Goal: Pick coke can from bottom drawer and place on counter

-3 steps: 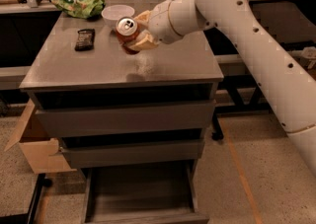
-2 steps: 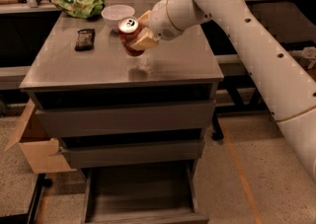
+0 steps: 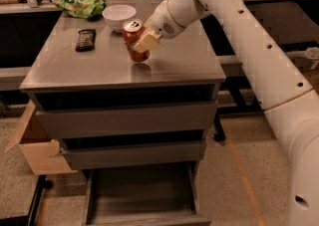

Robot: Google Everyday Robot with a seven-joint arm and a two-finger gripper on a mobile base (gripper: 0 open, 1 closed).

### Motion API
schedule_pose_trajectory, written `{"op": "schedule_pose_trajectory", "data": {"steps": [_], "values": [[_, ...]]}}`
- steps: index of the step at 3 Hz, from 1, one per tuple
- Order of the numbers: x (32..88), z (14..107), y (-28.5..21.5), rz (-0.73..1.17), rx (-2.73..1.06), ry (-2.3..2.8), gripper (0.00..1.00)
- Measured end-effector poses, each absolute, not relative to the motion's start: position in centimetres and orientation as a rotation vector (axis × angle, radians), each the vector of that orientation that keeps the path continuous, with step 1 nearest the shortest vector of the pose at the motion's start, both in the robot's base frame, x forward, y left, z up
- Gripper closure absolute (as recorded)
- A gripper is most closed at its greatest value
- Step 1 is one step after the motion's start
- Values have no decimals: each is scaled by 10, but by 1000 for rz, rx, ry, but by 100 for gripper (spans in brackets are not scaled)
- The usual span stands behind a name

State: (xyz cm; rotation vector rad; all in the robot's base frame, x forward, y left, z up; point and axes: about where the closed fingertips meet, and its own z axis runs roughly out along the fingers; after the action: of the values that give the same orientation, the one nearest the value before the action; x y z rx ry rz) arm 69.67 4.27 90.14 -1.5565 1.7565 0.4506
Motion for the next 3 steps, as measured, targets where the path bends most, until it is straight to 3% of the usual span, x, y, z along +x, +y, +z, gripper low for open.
{"op": "schedule_pose_trajectory", "data": {"steps": [2, 3], "values": [[708, 881, 28, 587, -1449, 1915, 98], [708, 880, 31, 586, -1457, 1909, 74]]}}
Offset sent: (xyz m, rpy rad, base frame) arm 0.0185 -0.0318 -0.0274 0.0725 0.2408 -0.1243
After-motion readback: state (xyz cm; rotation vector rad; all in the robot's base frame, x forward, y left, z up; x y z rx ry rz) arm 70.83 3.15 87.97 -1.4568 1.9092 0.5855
